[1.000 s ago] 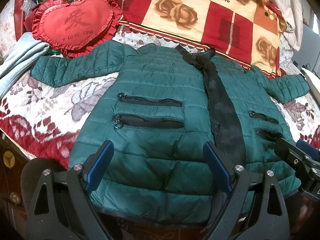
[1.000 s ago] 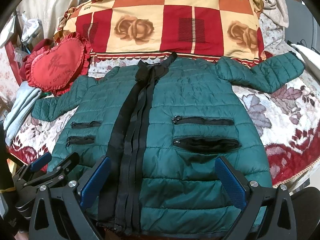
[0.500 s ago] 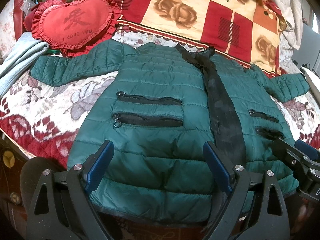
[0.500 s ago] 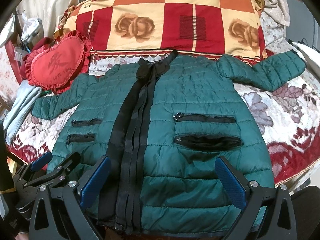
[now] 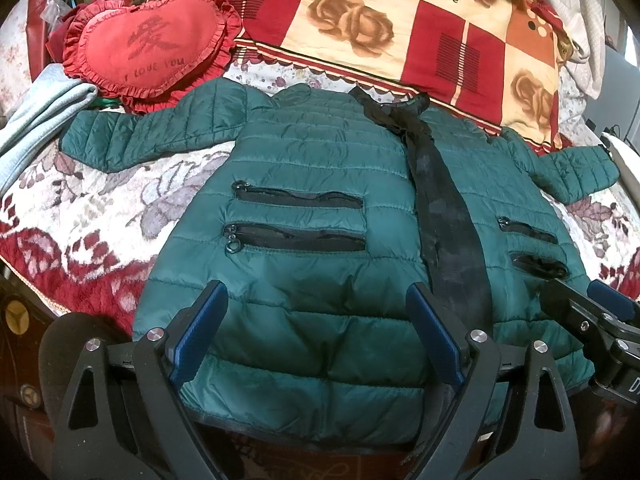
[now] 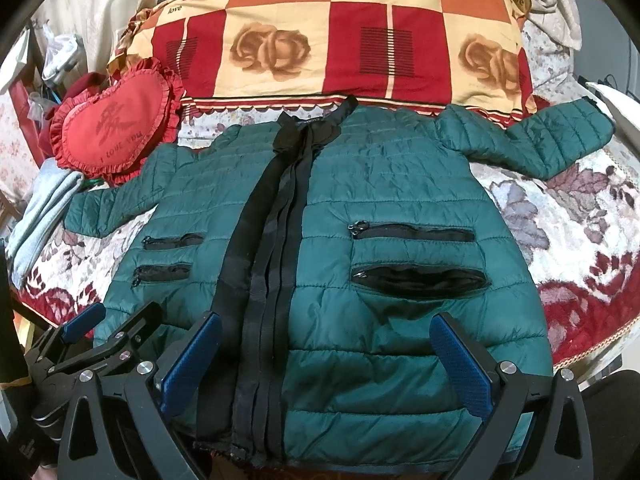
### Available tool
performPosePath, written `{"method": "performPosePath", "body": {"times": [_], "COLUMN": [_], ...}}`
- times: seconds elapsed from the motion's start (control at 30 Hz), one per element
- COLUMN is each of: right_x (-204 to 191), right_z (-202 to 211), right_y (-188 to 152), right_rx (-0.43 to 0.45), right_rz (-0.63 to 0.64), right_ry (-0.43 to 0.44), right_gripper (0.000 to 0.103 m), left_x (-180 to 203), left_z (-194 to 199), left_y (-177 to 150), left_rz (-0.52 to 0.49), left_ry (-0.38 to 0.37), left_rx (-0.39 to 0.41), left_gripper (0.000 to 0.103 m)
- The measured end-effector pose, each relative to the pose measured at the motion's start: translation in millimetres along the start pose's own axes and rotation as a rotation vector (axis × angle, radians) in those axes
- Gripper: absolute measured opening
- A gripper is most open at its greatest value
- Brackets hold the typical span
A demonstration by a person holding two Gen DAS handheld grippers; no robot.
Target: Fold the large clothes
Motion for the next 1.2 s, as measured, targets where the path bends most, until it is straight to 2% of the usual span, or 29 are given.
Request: {"method": "performPosePath", "body": {"times": [0.67,0.87,0.97,1.2], "right_x": [-3,-4,-4,-7], "right_z": [-2,-6,-5,-9], "right_y": [-3,8,22,59], "right_rx": [0.009,0.002,0.015,0.035], "right_rz": [0.006,-0.001,0.007,0.023], "right_ry": [-0.026,-0.009,-0.018,-0.046], "right_gripper": [0.103,0.103,0.103,0.103], "left_x": [4,4,-1,-29], "left_z": [-3,-8,-11,-9], "left_y": [-4,-2,10,54], "left_rz": [-0.001,0.003,0.014,0.036], "left_ry": [-0.001,-0.004,-0.01,0.034], "left_rx": [-0.006,-0.016,-0.025,0.005], "left_gripper": [0.091,0.091,0.091,0.091]}}
Point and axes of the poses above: each gripper's, at about its wrist camera, not at the fingertips, and z roughly against the way its jaws point, x to its right, y to its top, the point moved 10 cm from there along -z, roughly the way its jaws point, and after that the axes turned 11 degrees about -x, right-handed, at the moved point
